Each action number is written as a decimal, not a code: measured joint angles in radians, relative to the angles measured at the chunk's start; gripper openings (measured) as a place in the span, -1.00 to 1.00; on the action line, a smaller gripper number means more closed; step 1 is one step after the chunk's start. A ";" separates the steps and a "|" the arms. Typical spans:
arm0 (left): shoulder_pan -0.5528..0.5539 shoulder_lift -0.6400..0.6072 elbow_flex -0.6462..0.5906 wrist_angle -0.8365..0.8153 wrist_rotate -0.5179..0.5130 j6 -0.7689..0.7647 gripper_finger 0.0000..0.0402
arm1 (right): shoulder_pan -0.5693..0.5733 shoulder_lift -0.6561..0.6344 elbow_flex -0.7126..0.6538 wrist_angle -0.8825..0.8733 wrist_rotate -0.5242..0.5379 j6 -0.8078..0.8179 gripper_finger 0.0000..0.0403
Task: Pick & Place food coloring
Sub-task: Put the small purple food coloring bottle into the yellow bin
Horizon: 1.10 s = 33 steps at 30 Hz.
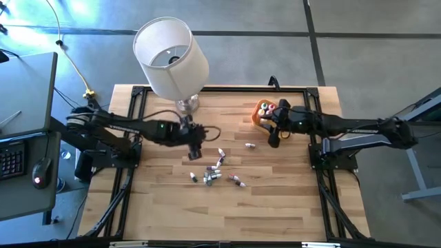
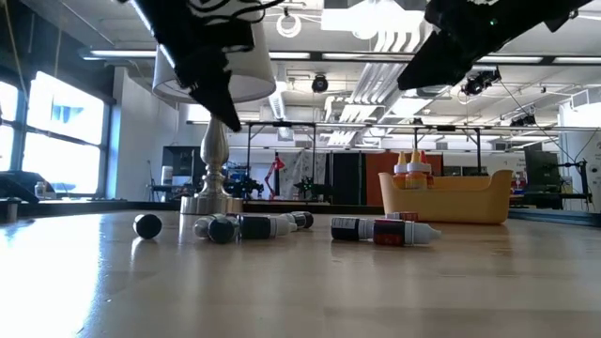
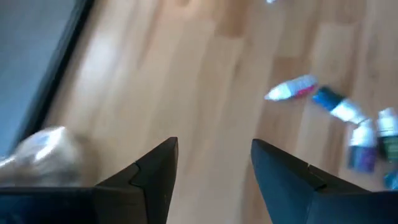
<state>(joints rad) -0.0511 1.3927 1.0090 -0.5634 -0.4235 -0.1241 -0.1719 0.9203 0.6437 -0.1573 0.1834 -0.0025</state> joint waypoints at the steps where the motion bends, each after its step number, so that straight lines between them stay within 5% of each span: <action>1: -0.007 -0.007 -0.041 0.042 0.004 0.000 -0.02 | 0.000 0.010 0.000 -0.001 0.000 -0.003 -0.29; 6: -0.032 -0.026 -0.161 0.194 -0.002 -0.013 -0.02 | 0.000 0.034 0.000 0.006 0.000 0.002 -0.29; 16: -0.035 -0.024 -0.181 0.398 0.026 0.074 -0.02 | 0.000 0.047 -0.001 0.003 0.000 0.002 -0.29; 33: -0.034 -0.024 -0.181 0.471 0.074 0.093 -0.02 | 0.000 0.046 -0.001 0.006 0.000 0.002 -0.29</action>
<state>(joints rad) -0.0853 1.3689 0.8280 -0.0925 -0.3497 -0.0311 -0.1722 0.9661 0.6430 -0.1516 0.1837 -0.0006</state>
